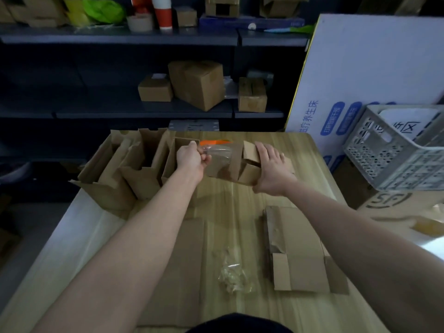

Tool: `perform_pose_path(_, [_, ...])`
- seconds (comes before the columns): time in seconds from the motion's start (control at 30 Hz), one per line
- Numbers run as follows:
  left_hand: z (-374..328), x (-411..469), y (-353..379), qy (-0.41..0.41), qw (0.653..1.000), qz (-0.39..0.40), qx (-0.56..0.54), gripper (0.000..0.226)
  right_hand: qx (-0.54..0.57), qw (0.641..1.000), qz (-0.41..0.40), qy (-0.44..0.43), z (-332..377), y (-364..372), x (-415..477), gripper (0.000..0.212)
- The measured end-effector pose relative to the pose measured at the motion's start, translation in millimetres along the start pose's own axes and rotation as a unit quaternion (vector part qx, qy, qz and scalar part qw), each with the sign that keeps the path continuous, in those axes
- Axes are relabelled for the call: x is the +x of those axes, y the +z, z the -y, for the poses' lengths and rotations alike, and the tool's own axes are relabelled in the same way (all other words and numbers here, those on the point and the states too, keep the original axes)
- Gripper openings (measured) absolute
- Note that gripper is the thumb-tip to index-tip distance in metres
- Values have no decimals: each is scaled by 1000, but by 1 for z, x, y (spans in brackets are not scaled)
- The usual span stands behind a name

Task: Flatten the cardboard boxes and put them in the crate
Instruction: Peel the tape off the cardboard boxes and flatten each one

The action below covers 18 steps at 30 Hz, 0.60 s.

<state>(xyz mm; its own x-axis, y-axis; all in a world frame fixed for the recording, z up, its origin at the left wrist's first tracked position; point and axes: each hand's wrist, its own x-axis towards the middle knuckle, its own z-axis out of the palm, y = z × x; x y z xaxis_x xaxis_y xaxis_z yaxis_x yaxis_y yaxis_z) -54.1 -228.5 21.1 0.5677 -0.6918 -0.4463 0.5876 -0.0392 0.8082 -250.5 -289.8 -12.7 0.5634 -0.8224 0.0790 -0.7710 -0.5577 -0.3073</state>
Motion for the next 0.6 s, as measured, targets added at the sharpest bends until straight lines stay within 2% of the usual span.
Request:
perform_pose_path(0.13, [8, -3, 3, 22, 997, -55, 59, 24, -7, 1000, -2, 18, -12, -2, -14, 124])
perform_pose_path(0.23, [5, 3, -13, 64, 986, -84, 129, 45, 1, 993, -37, 116, -42, -17, -28, 124])
perform_pose_path(0.3, [9, -5, -20, 52, 982, -9, 179, 52, -14, 986, -58, 153, -56, -29, -34, 122])
perform_pose_path(0.4, [38, -28, -12, -24, 959, 147, 243, 37, -8, 985, -86, 152, -53, -38, -32, 120])
perform_pose_path(0.47, [66, -37, -12, -85, 915, 208, 335, 27, 12, 987, -87, 138, -46, -39, -32, 120])
perform_pose_path(0.53, [95, -41, -22, -179, 854, 268, 409, 21, 31, 988, -88, 121, -42, -37, -35, 120])
perform_pose_path(0.6, [124, -46, -39, -226, 744, 339, 530, 25, 34, 989, -90, 113, -45, -34, -41, 120])
